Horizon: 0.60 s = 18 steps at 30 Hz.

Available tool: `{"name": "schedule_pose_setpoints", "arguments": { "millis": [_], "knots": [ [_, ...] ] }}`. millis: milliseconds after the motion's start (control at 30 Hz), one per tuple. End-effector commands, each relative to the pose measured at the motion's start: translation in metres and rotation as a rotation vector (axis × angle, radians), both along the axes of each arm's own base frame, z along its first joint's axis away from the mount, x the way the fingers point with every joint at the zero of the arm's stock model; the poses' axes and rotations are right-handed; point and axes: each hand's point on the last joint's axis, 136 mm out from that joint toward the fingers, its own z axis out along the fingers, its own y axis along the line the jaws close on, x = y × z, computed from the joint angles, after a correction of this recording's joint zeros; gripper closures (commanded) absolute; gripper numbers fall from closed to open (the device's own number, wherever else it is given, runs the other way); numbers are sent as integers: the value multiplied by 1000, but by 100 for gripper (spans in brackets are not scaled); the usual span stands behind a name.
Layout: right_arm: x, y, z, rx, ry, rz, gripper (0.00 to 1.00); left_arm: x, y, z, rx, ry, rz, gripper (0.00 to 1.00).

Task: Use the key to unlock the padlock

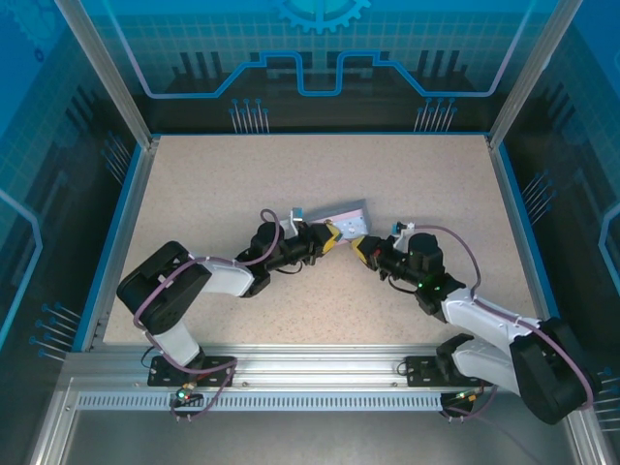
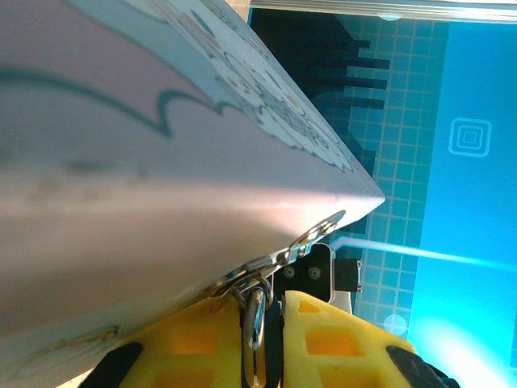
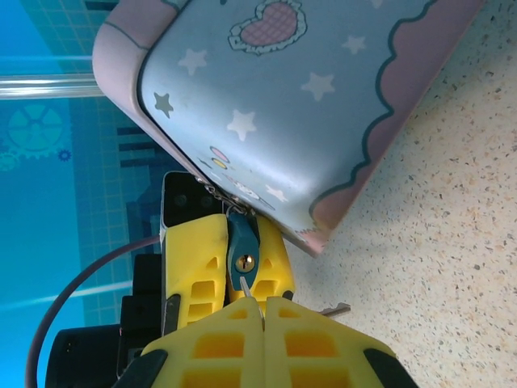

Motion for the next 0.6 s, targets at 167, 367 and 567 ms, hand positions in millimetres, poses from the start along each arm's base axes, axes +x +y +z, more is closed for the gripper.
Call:
{"name": "schedule_pose_setpoints", "arguments": {
  "millis": [167, 367, 567],
  "knots": [
    [8, 8, 14, 29, -24, -17, 100, 4, 4, 37, -95, -97, 25, 100],
    [10, 12, 14, 32, -25, -14, 100, 4, 3, 37, -98, -97, 24, 100],
    [10, 14, 15, 33, -28, -9, 100, 4, 3, 35, -97, -94, 22, 100]
  ]
}}
